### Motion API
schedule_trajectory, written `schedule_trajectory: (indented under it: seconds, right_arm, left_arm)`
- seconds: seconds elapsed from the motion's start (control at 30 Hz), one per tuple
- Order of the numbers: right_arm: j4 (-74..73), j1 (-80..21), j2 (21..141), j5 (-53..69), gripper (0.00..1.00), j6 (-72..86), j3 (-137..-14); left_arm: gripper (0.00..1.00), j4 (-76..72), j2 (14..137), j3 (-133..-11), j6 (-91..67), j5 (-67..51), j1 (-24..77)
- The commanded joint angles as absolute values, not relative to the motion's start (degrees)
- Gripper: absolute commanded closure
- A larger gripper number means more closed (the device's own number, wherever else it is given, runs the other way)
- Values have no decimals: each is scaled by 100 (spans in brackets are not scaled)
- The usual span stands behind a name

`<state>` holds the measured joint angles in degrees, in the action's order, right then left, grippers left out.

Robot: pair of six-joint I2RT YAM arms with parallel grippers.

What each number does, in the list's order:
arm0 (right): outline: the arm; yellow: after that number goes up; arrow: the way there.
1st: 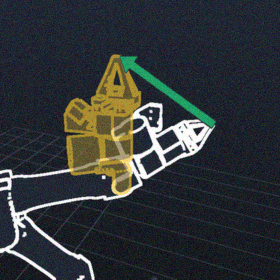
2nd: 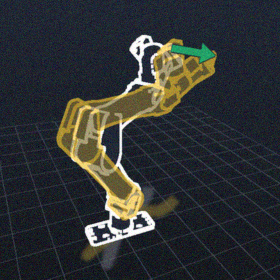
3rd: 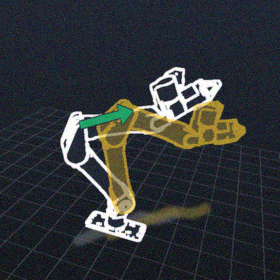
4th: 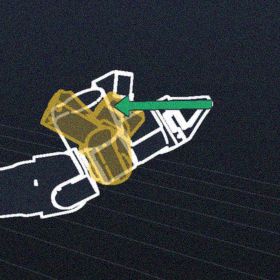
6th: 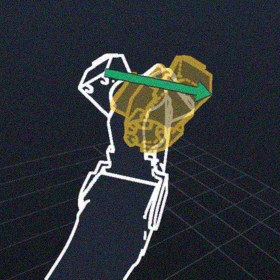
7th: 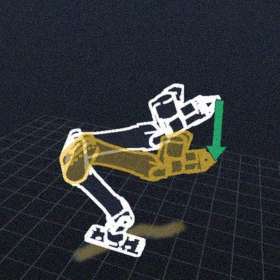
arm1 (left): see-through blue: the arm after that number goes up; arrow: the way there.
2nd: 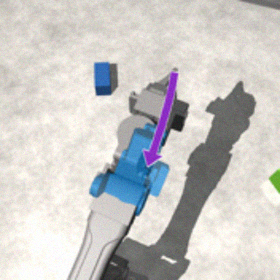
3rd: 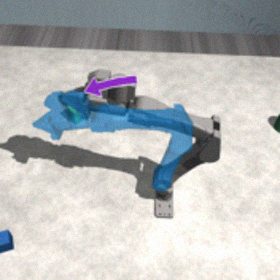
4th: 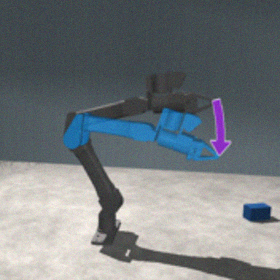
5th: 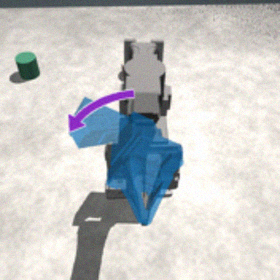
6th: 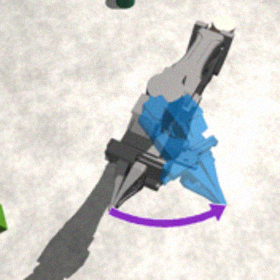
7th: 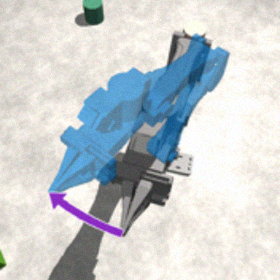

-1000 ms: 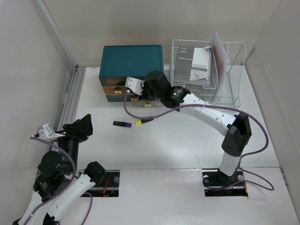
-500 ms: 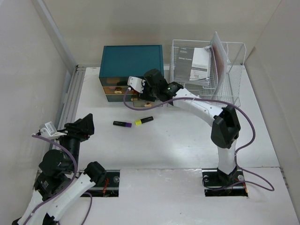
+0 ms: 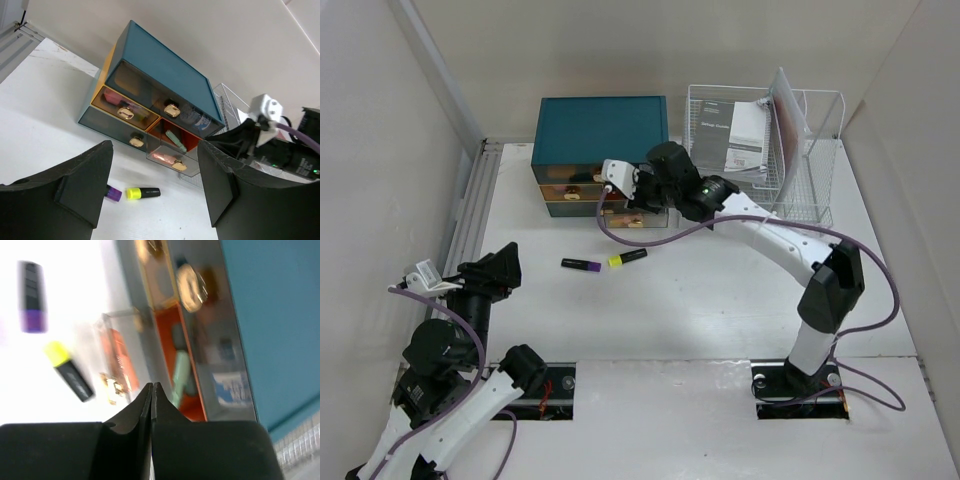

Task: Organize the desk

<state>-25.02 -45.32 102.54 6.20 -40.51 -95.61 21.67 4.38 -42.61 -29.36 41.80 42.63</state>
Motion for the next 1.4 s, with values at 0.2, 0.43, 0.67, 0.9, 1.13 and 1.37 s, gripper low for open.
schedule_trajectory:
  seconds: [0.2,0.43,0.67,0.9,1.13,1.37]
  right_arm:
    - [-3998,-4342,10923,2733,100,-4368,-9949]
    - [-3235,-4342,11048,2199,100,-3947,-9721]
    - [-1970,-4342,11109,116,100,-3577,-9335]
    - [-1486,-4342,11513,-922,100,-3437,-9579]
    - [-1116,-4342,11812,-1573,100,-3437,-9764]
    - [-914,-4342,11593,-1547,100,-3375,-9510]
  left_arm:
    - [35,1907,536,-4236,-2830,4131,4254]
    - [35,1907,536,-4184,-2830,4131,4254]
    - [35,1907,589,-4184,-2830,4131,4254]
    - [35,1907,589,-4184,-2830,4131,4254]
    - [35,1907,589,-4184,-2830,4131,4254]
    - [35,1907,642,-4184,-2830,4131,4254]
